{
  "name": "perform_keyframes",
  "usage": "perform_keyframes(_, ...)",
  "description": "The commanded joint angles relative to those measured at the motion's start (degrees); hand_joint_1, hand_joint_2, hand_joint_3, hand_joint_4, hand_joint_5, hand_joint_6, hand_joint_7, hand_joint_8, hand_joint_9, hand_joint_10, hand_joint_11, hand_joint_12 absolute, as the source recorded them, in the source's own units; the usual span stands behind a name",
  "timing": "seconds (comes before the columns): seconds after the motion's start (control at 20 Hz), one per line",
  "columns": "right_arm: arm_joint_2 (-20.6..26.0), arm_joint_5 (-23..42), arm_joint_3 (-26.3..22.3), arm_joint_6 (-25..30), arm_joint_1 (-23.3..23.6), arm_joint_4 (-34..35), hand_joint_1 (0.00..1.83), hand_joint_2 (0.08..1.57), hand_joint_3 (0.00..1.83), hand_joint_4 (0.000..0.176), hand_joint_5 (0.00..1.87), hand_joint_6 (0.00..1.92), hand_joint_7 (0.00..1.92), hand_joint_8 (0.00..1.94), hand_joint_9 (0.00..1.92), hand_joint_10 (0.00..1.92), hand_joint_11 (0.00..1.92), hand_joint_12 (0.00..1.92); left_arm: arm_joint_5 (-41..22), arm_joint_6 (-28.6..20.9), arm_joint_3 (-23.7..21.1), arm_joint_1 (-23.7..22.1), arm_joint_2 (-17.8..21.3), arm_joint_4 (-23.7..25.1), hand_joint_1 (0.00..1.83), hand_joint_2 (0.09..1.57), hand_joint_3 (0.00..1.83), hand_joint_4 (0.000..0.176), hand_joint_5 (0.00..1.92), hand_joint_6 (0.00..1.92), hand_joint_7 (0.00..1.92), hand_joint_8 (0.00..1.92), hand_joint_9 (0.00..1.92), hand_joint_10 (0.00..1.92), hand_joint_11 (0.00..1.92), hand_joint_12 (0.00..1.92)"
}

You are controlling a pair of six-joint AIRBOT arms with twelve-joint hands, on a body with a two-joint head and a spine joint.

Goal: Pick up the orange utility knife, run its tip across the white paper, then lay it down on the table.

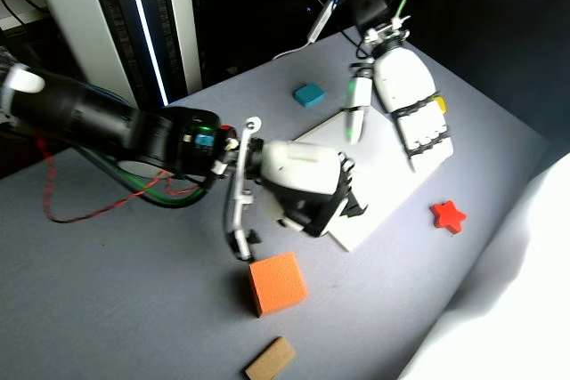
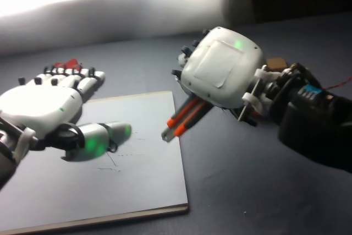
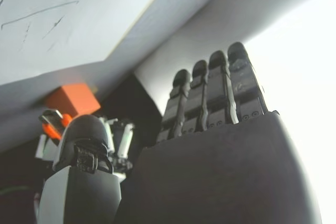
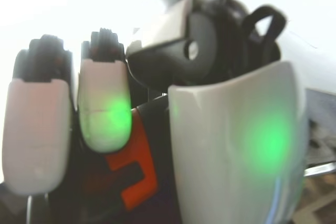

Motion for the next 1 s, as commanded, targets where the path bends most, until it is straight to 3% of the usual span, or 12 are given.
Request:
perform_keyframes(0.0,0.94,2.16,-1.2,-0.65,1.08,0.0,1.47,0.97,0.94,0.176,1.59,1.92,1.83,1.94,1.92,1.92,1.92,1.92,-4.68,0.25,-0.48,-0.57,0.15,2.63,0.0,1.24,0.0,0.0,0.0,0.0,0.0,0.0,0.0,0.0,0.0,0.0)
perform_keyframes(0.3,7.59,-11.36,-7.49,-1.29,4.58,10.88,1.48,0.95,0.89,0.176,1.63,1.92,1.81,1.94,1.92,1.92,1.92,1.92,-6.06,0.13,-3.88,0.39,0.07,2.75,0.0,1.24,0.0,0.0,0.0,0.0,0.0,0.0,0.0,0.0,0.0,0.0)
perform_keyframes(0.5,10.04,-20.25,-8.38,-0.27,5.44,13.97,1.49,0.9,1.04,0.176,1.6,1.92,1.76,1.94,1.89,1.92,1.91,1.92,-6.56,-0.18,-3.68,0.74,0.08,2.75,0.0,1.24,0.0,0.0,0.0,0.0,0.0,0.0,0.0,0.0,0.0,0.0)
perform_keyframes(0.55,10.44,-22.08,-8.46,1.26,5.35,14.16,1.49,0.86,1.04,0.176,1.5,1.92,1.66,1.94,1.8,1.92,1.8,1.92,-6.74,-0.32,-3.54,0.89,0.08,2.75,0.0,1.24,0.0,0.0,0.0,0.0,0.0,0.0,0.0,0.0,0.0,0.0)
perform_keyframes(0.65,10.8,-22.87,-8.3,2.74,4.91,14.18,1.48,0.86,1.04,0.176,1.49,1.92,1.65,1.94,1.79,1.92,1.79,1.92,-6.83,-0.67,-3.18,1.25,0.07,2.97,0.0,1.24,0.0,0.0,0.0,0.0,0.0,0.0,0.0,0.0,0.0,0.0)
perform_keyframes(0.7,10.8,-22.72,-8.19,2.79,4.55,14.18,1.44,0.86,1.05,0.176,1.37,1.92,1.56,1.94,1.69,1.92,1.66,1.92,-6.9,-1.59,-2.91,1.67,0.07,3.76,0.0,1.24,0.0,0.0,0.0,0.0,0.0,0.0,0.0,0.0,0.0,0.0)
perform_keyframes(0.75,10.8,-22.74,-8.13,2.71,4.24,14.18,1.1,0.74,1.3,0.0,0.95,1.92,1.47,1.94,1.57,1.92,1.52,1.92,-6.93,-1.9,-2.74,1.88,0.07,3.99,0.0,1.24,0.0,0.0,0.0,0.0,0.0,0.0,0.0,0.0,0.0,0.0)
perform_keyframes(0.8,10.79,-22.68,-8.01,2.17,3.79,14.17,1.19,0.57,1.58,0.0,0.97,1.86,1.2,1.94,1.49,1.92,1.43,1.92,-6.95,-1.99,-2.57,2.06,0.07,4.01,0.0,1.24,0.0,0.0,0.0,0.0,0.0,0.0,0.0,0.0,0.0,0.0)
perform_keyframes(0.9,10.76,-22.46,-7.46,0.54,2.65,13.83,1.22,0.52,1.66,0.0,0.99,1.84,1.13,1.94,1.45,1.92,1.39,1.92,-7.24,-2.34,-2.22,2.45,0.07,4.01,0.0,1.24,0.0,0.0,0.0,0.0,0.0,0.0,0.0,0.0,0.0,0.0)
perform_keyframes(0.95,10.72,-22.07,-7.21,0.54,2.15,13.79,1.21,0.55,1.61,0.0,0.94,1.86,1.1,1.94,1.37,1.92,1.27,1.92,-7.38,-2.52,-2.08,2.61,0.07,4.01,0.0,1.24,0.0,0.0,0.0,0.0,0.0,0.0,0.0,0.0,0.01,0.0)
